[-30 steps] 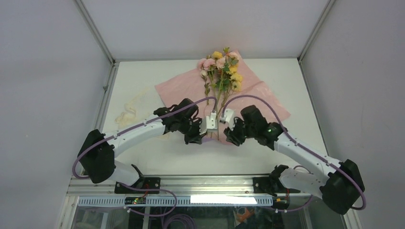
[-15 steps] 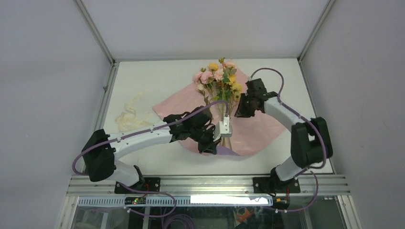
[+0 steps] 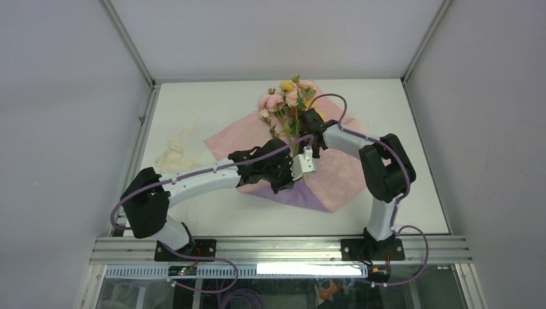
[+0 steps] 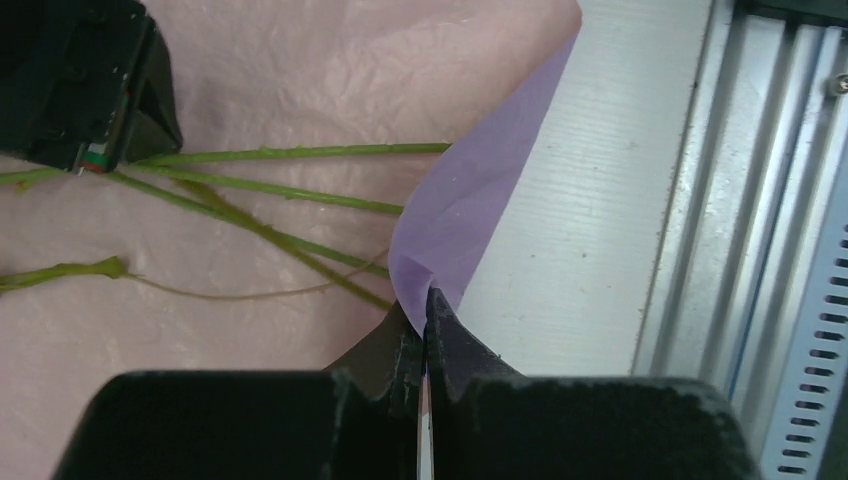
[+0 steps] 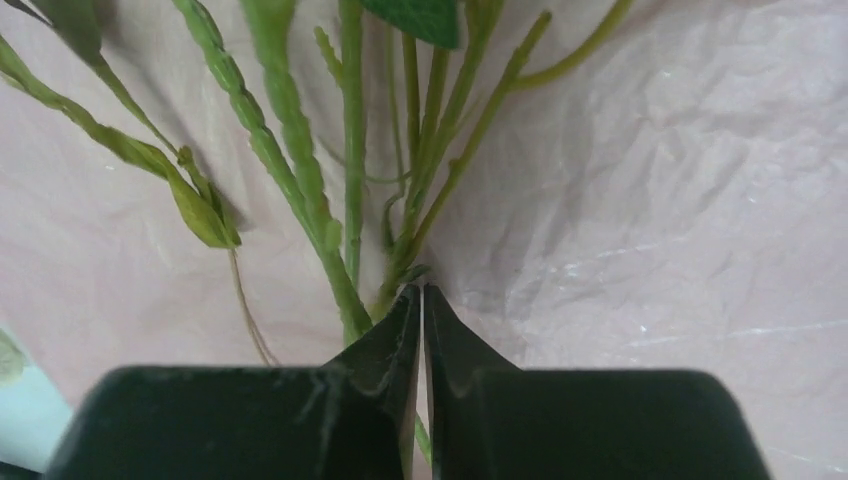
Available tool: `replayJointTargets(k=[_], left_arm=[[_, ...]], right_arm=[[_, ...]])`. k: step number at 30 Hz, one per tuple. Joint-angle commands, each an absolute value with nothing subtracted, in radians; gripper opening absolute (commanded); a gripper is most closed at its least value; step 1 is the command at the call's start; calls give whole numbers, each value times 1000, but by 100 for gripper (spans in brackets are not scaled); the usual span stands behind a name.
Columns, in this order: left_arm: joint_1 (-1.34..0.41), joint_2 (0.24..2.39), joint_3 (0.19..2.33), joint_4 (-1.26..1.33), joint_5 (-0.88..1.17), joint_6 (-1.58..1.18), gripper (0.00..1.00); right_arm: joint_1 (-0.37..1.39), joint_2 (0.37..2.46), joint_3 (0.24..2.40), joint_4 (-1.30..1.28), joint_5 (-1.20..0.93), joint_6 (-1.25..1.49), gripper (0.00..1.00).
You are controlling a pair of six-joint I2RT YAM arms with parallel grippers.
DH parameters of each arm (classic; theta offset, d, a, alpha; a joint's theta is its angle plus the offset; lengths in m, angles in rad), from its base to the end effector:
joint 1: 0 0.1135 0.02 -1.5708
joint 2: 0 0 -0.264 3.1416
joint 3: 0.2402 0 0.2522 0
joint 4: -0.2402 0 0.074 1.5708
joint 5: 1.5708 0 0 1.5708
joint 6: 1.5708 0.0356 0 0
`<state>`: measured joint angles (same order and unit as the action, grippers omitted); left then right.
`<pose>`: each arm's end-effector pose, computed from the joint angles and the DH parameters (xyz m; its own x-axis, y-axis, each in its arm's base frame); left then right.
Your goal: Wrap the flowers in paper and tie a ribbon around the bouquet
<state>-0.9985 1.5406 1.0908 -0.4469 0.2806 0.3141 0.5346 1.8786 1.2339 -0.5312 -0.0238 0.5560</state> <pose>0.1684 -0.2796 0.2404 -0.1239 0.7405 -0.6605 0.9880 0.1538 -0.0129 0.3214 0.1913 0.1647 -0.9476 0.0521 -0.3152 -0.0201 0.9749 0.2217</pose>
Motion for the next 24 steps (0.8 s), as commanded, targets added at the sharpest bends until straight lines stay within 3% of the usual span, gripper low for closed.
replayJointTargets(k=[1,9,13,18,24], left_arm=[[-970,1541,1105,-351,195,407,0],[-899,1521,1064,-346,286,386,0],[-900,1528,1053,-342,289,349,0],[-899,1552,1068,-360,243,347,0],[-877,1564,1081,-356,285,265,0]], right_arm=[[477,1725,1209,-561,-45,524,9],[326,1507,1093,-697,-513,336,43],[315,1440,973,-682,-748,293,69],[329,1223,784,-421,-874,293,72],[355,1081,568,-156,-833,416,72]])
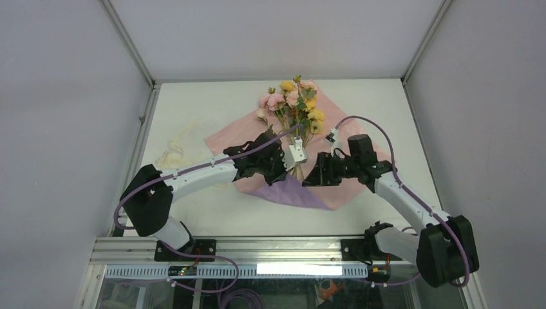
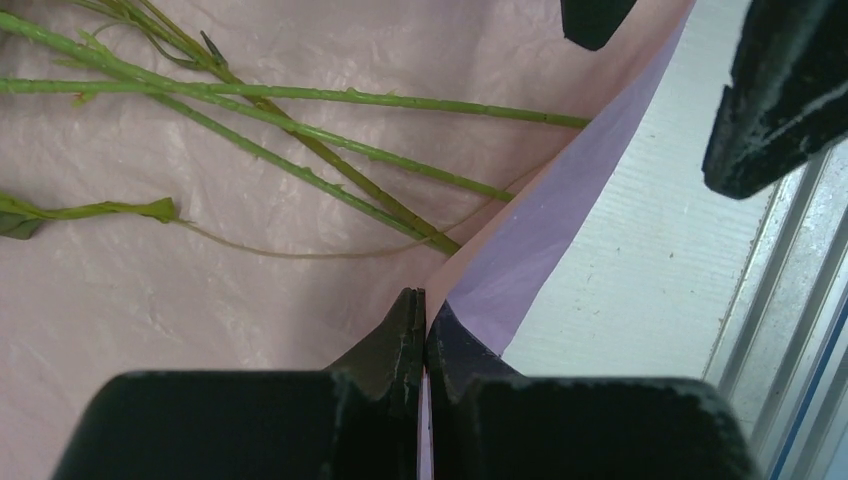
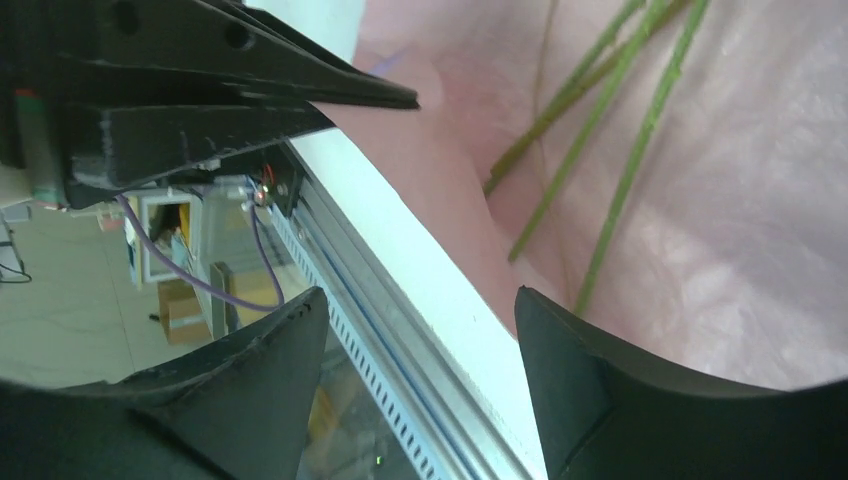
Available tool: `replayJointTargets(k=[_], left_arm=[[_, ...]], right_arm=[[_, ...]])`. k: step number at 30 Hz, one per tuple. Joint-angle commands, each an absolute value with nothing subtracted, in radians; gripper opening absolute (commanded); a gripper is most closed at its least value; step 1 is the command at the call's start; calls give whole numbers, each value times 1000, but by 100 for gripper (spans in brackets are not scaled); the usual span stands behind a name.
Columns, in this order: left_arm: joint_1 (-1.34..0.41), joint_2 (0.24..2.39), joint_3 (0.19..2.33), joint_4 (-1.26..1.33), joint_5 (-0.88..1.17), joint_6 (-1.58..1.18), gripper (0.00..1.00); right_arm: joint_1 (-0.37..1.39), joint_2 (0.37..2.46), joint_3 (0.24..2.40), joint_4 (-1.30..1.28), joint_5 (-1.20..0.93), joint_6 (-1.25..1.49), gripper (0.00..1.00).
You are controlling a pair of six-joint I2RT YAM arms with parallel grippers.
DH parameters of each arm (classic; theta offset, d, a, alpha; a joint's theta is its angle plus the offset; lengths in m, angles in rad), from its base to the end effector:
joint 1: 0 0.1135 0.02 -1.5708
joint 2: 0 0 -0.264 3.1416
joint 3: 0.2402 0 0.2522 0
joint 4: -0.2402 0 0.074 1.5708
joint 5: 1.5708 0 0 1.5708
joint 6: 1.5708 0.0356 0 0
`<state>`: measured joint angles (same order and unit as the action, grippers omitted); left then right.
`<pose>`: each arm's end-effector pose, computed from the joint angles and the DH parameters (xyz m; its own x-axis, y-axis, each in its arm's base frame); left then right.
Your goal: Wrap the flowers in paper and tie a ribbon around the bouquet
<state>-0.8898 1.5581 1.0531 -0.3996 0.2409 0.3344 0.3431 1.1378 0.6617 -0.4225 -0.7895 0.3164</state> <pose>0.1994 -0.2595 0.2261 -0.1894 0.7400 -0.6453 0.9628 0.2688 0.0257 0.1950 0.0965 0.2167 -0.9035 -0.0901 -0.4189 -0.3915 0.5708 0.7217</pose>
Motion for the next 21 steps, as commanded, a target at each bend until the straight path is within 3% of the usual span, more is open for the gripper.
replayJointTargets(k=[1,7,21], left_arm=[[-876,1565,1082,-356,299,257,0],[-877,1574,1090,-363,321,229,0],[-872,1587,1097,-366,306,223,0]], right_arm=[[360,1073,533,-105,-834,457,72],[424,1054,491,-102,-615,417,71],[519,1132,407,90,-494,480,59]])
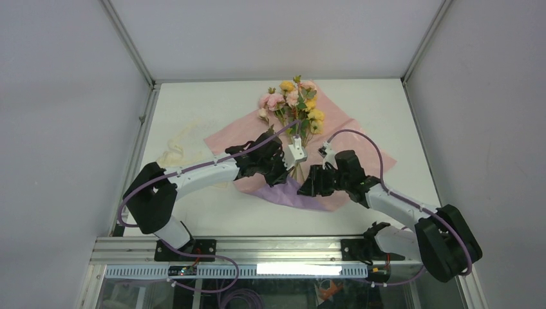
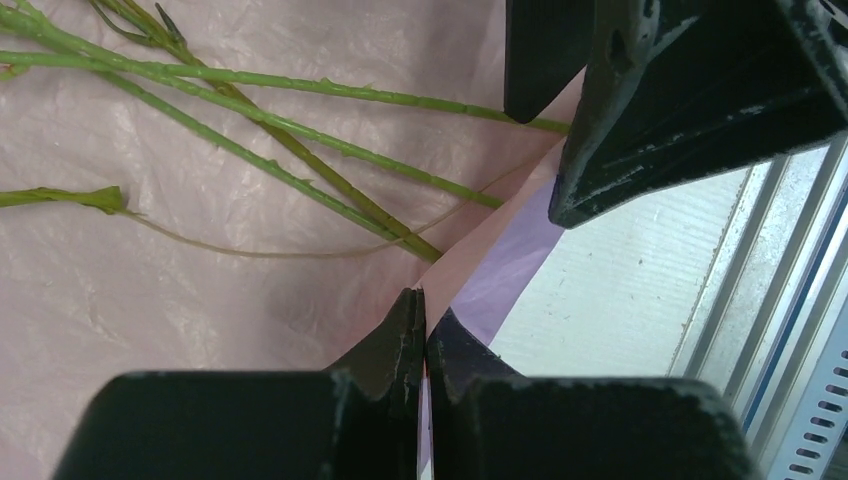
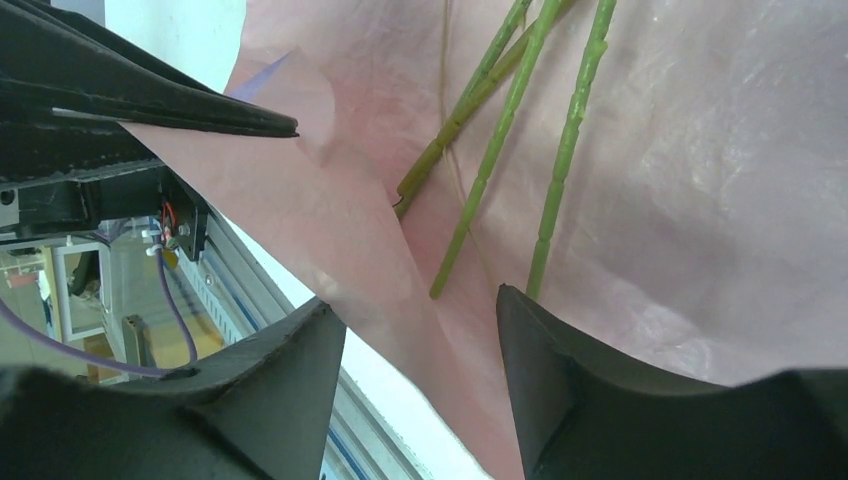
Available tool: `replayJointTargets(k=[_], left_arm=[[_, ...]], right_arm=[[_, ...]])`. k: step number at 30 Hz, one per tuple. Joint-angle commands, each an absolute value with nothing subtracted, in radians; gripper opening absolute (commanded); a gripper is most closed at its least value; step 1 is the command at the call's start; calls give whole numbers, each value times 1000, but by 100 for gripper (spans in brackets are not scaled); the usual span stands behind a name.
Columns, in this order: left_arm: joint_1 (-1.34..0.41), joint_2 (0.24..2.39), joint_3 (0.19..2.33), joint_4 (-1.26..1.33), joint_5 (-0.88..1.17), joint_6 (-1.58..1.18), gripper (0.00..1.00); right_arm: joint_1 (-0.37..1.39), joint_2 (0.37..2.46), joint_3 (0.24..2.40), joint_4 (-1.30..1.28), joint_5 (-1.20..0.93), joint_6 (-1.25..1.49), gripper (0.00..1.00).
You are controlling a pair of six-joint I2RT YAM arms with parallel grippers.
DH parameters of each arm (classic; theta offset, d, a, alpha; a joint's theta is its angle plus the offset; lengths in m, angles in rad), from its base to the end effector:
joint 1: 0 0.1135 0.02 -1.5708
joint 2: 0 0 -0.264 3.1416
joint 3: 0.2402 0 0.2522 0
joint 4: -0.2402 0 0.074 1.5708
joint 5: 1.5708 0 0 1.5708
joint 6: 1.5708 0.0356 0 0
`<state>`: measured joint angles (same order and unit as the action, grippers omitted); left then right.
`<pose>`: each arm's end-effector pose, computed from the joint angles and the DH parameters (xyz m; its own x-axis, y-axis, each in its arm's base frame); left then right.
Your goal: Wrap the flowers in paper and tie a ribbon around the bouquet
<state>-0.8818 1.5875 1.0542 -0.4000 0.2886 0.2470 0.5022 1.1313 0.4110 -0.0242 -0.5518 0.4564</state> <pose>0.2021 -0.2613 0.2177 -0.2881 0.7185 -0.6330 0.9468 0.3125 -0.0762 0.1734 0.1165 0.1652 -0.8627 -0.0456 -0.5036 -0.4095 0.6472 0.6430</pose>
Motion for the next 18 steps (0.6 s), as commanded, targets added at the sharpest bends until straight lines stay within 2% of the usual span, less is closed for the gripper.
replayJointTargets(k=[1,4,6,7,9,10,11,13,15,17,18], left_arm=[[-869,1588,1097,-368,306,219,0],[-863,1588,1097,-367,308,218,0],[-860,1587,1098,-369,309,219,0],[-859,1583,1099,-372,308,221,13],[-855,1567,1100,-380,297,239,67],[-855,1552,1098,-390,289,253,84],[-850,1535,1099,-405,285,275,91],[-827,1496,1100,-455,285,317,98],[-804,1456,1100,-516,284,361,98],[-797,1415,1095,-574,255,430,95],[-797,1388,1091,-605,247,462,90]], right_arm=[[523,1131,403,91,-487,485,53],[523,1130,385,119,-472,532,24],[523,1140,393,115,-477,554,13],[523,1149,412,88,-476,552,7],[523,1176,472,0,-457,531,0],[523,1194,495,-40,-457,531,0],[523,1211,512,-63,-457,531,0],[521,1242,542,-91,-457,531,0],[513,1273,578,-125,-450,519,0],[501,1314,619,-171,-400,501,0],[495,1330,635,-187,-396,514,0]])
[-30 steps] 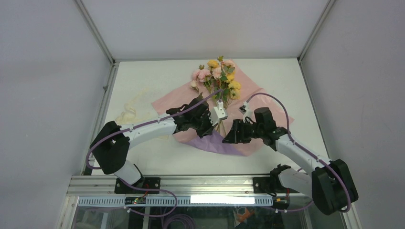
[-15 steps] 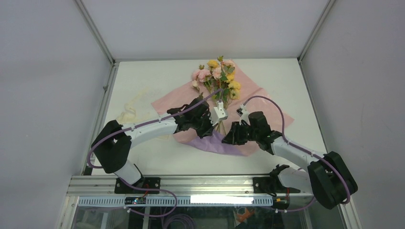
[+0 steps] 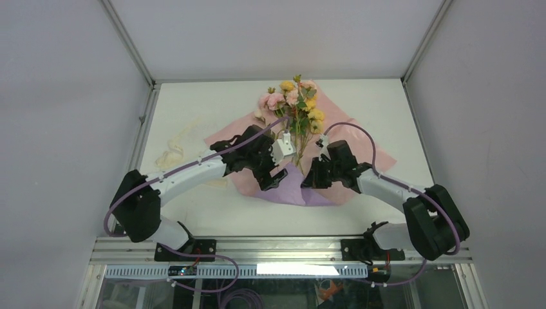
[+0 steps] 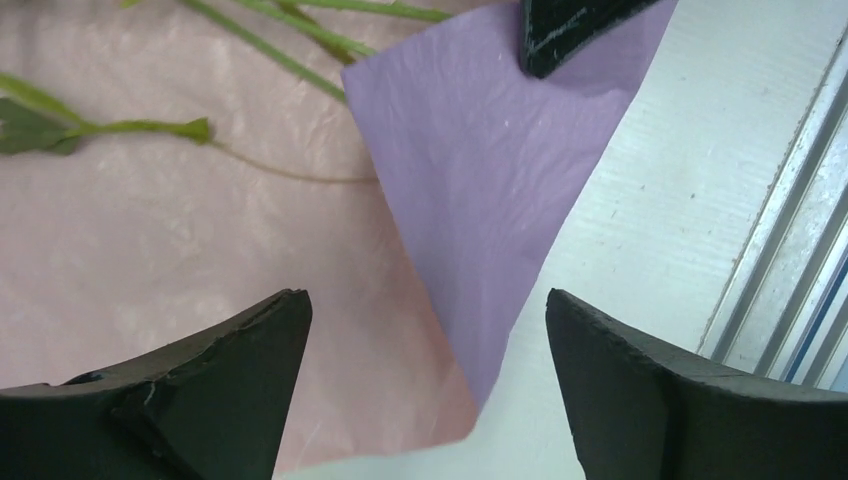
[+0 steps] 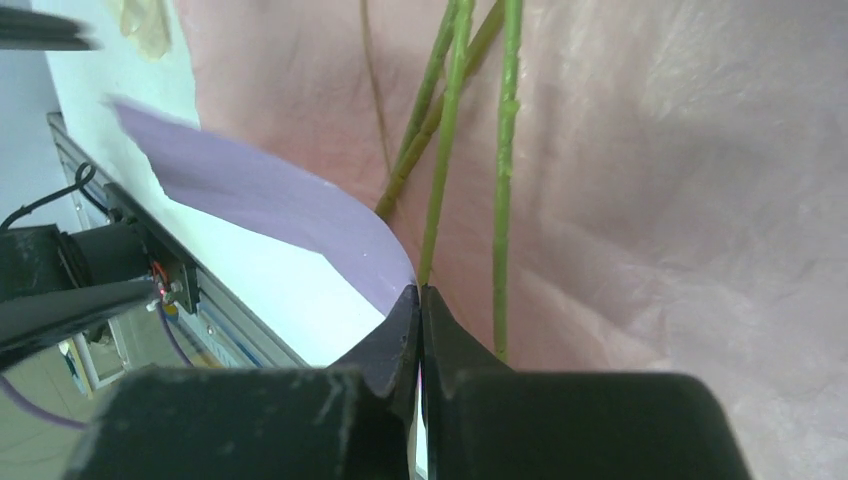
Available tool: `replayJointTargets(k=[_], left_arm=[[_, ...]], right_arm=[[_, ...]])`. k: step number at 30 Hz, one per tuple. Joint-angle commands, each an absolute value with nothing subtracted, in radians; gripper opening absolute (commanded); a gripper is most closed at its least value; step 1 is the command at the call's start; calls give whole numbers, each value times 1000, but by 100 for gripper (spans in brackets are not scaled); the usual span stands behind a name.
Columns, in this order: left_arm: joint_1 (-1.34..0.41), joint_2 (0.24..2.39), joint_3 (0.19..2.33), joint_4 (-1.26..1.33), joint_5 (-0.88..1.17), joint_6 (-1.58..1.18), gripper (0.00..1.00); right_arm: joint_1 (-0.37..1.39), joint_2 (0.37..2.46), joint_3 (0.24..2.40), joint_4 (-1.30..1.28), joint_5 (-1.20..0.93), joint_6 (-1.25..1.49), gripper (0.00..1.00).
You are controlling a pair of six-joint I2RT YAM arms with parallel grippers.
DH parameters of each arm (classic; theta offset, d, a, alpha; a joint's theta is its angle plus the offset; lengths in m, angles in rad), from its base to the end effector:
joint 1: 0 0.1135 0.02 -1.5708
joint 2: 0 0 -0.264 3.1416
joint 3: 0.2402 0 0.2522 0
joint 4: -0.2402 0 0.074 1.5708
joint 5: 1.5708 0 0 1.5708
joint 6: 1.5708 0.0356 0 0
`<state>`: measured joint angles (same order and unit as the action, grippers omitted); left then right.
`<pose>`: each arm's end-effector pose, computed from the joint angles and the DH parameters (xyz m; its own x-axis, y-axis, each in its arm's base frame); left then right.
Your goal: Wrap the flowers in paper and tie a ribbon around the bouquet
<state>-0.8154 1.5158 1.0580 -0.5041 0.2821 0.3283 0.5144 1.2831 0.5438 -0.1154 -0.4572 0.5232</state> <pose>0.2078 -0.2351 0.2339 -0.2717 0.7402 -0.6150 0.9465 0.3210 -0.0317 0.1978 0.1298 0.1660 -0.9155 -0.0024 -0.4022 -0.2728 0.7386 0.6165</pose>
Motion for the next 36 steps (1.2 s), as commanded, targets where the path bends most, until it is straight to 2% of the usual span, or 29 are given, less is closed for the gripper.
replayJointTargets(k=[1,5,7,11,19,26,30,33,36], left_arm=[[-799,1369,1088,-622,246,485,85],[-817,1343,1128,-699,285,482,51],[-831,1357,1147,-734,314,484,37],[-833,1449,1147,-739,333,505,22],[-806,1731,1279,-792,302,459,12],[-797,1796,1307,-848,229,230,11],[-797,1830,1291,-870,185,127,14],[-797,1863,1302,-890,170,91,14],[-797,1882,1315,-892,144,58,14]], right_arm=[[493,1347,647,-188,-394,529,0],[492,1397,688,-204,-356,573,0],[492,1412,706,-216,-335,589,0],[492,1443,725,-205,-326,606,0],[488,1489,760,-229,-326,572,0],[479,1466,747,-267,-284,569,1],[477,1463,774,-321,-228,580,18],[476,1449,849,-464,-130,569,26],[479,1413,946,-639,-36,557,39]])
